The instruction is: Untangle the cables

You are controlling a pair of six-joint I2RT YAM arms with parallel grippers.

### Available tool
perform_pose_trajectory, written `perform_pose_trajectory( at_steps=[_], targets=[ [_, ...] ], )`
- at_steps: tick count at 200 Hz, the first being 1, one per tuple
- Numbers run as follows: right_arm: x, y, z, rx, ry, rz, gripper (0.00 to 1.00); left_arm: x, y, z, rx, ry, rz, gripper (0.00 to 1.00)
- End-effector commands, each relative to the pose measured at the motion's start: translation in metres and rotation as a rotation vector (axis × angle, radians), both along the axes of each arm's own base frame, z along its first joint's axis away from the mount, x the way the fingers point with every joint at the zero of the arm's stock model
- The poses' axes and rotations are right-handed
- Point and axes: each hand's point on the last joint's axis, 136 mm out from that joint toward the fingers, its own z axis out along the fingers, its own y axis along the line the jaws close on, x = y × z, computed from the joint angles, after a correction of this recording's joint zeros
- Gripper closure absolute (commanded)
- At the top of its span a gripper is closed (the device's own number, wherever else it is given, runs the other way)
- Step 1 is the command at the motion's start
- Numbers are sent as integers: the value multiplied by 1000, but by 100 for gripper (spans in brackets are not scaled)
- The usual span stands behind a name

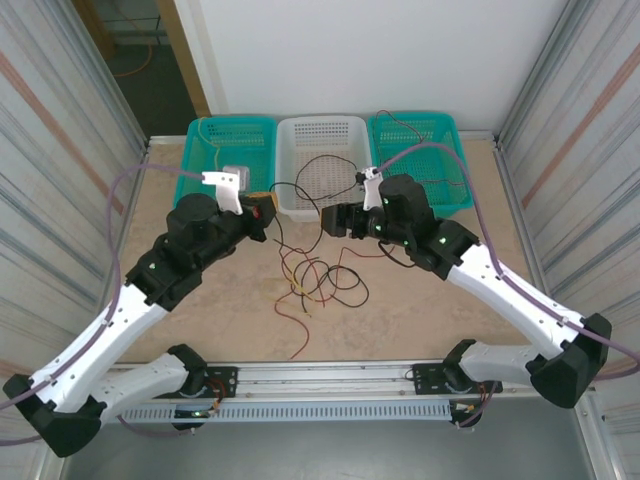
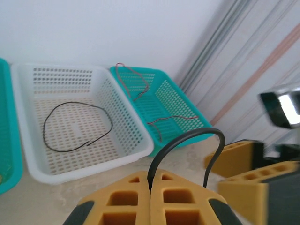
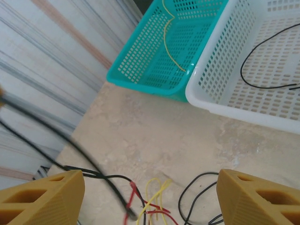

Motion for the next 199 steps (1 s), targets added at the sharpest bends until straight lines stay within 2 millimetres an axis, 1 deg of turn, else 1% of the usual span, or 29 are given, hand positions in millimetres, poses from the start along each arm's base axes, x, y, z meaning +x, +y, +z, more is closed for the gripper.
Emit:
perform_pose_trajectory(
  at_steps=[1,30,54,67,87,102,130,162,181,199],
  targets=[
    [3,11,10,35,-20,-10,26,-14,-2,33,-69,-33,-50,100],
    [12,12,-6,4,0,-54,28,-17,-4,53,-100,-64,-69,100],
    [12,16,-15,5,14,-49,29,-17,-5,64,-115,-75,-75,100],
    [13,16,-22,-12,21,-60,29,-22,-7,74,-137,-90,-100,100],
    [19,12,-46,-65,61,-98,33,-27,-8,92,-170,-114,-125,100],
    [18,14,-65,-88,97,-96,36,-30,-6,105,-185,-137,-129,100],
    [8,15,-98,-121,153,-89,37,-34,1,124,-197,-177,-118,100],
    [-3,13,-140,-152,231,-94,39,-33,3,136,-221,-202,-107,100],
    [-8,11,-157,-176,258,-101,40,-31,5,143,-248,-217,-95,100],
    [-9,7,-164,-198,264,-116,40,-28,7,150,-264,-232,-83,100]
  ],
)
